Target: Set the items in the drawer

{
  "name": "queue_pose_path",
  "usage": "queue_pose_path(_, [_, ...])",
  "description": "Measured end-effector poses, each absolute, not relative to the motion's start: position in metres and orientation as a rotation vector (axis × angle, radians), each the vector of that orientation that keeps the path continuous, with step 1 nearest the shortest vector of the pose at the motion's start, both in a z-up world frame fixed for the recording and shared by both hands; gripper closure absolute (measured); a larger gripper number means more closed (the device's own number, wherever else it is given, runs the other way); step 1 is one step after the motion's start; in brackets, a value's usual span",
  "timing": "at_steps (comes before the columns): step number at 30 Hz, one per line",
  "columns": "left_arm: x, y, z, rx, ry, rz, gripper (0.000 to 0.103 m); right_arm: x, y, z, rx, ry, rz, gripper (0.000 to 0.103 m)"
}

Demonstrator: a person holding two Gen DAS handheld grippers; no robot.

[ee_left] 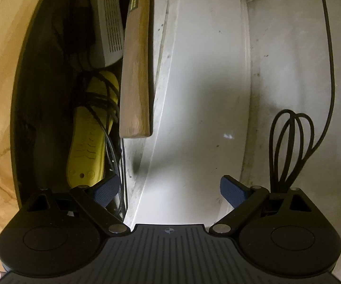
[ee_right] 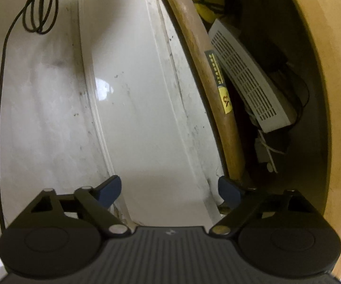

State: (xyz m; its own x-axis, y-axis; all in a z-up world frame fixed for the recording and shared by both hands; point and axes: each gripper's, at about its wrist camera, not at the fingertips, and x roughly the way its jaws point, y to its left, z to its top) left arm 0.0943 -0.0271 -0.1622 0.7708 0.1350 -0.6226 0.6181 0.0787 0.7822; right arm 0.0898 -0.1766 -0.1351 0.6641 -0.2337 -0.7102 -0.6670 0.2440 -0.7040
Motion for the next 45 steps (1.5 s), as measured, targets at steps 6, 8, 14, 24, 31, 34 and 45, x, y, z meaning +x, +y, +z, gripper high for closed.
queue_pose_path(6, [0.098, -0.028, -0.163, 1.479, 0.646, -0.363, 0.046, 0.093, -0.175, -0.133, -1.366, 0.813, 0.304, 0.057])
queue_pose_path(8, [0.1, -0.028, -0.16, 1.464, 0.646, -0.352, 0.052, 0.096, -0.175, -0.131, -1.352, 0.823, 0.302, 0.058])
queue_pose_path(14, [0.095, -0.028, -0.157, 1.476, 0.652, -0.359, 0.054, 0.093, -0.174, -0.13, -1.365, 0.837, 0.313, 0.059])
queue_pose_path(24, [0.08, -0.027, -0.151, 1.472, 0.692, -0.397, 0.054, 0.079, -0.173, -0.123, -1.374, 0.871, 0.349, 0.062])
queue_pose_path(31, [0.075, -0.026, -0.143, 1.465, 0.725, -0.421, 0.066, 0.072, -0.172, -0.114, -1.368, 0.916, 0.399, 0.066])
queue_pose_path(34, [0.073, -0.026, -0.139, 1.452, 0.747, -0.44, 0.067, 0.069, -0.17, -0.111, -1.381, 0.933, 0.427, 0.067])
queue_pose_path(45, [0.051, -0.026, -0.129, 1.455, 0.812, -0.516, 0.069, 0.058, -0.169, -0.097, -1.358, 1.007, 0.52, 0.072])
